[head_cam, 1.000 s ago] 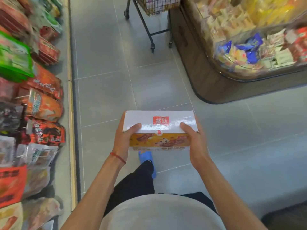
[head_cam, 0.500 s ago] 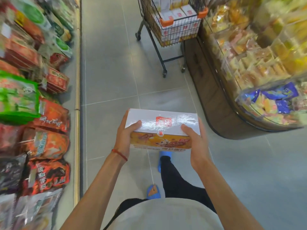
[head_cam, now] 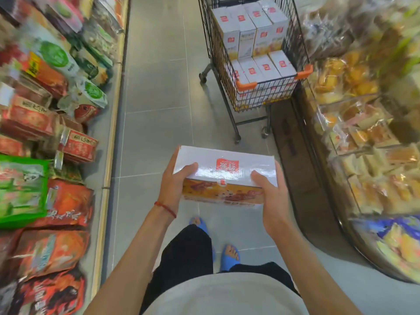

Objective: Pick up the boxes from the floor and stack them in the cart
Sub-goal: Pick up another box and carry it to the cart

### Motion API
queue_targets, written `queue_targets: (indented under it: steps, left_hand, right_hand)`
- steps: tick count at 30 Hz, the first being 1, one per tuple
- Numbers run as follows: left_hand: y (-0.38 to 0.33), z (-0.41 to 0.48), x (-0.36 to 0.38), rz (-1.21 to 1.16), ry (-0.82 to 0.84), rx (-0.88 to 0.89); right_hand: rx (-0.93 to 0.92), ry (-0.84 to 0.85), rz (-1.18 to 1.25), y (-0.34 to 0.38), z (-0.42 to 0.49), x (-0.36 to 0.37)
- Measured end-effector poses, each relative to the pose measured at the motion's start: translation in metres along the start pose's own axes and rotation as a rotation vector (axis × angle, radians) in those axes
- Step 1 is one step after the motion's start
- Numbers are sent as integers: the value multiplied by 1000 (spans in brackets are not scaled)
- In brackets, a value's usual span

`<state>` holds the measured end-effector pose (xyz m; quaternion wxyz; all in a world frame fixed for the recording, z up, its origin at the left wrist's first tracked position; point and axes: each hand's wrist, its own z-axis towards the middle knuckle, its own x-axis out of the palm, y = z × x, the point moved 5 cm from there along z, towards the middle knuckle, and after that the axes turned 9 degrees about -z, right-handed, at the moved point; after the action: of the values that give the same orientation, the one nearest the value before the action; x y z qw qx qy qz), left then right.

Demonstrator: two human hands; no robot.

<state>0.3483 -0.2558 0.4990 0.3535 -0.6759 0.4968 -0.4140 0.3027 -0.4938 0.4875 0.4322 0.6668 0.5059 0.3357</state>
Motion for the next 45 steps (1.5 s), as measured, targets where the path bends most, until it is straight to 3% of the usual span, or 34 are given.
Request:
queue_targets:
  steps: [14, 24, 32, 39, 45]
  left_hand:
    - [-144, 338, 70, 139, 183, -35]
    - [-213, 511, 200, 340, 502, 27]
    - [-214, 614, 277, 403, 527, -71]
    - [-192, 678, 292, 540, 624, -253]
    - [-172, 711, 300, 731, 840, -287]
  right_hand:
    - [15, -206, 78, 113, 270, 92]
    - [106, -439, 206, 159, 419, 82]
    - [161, -534, 275, 182, 515, 60]
    - [241, -671, 364, 176, 546, 80]
    - [365, -838, 440, 153, 549, 110]
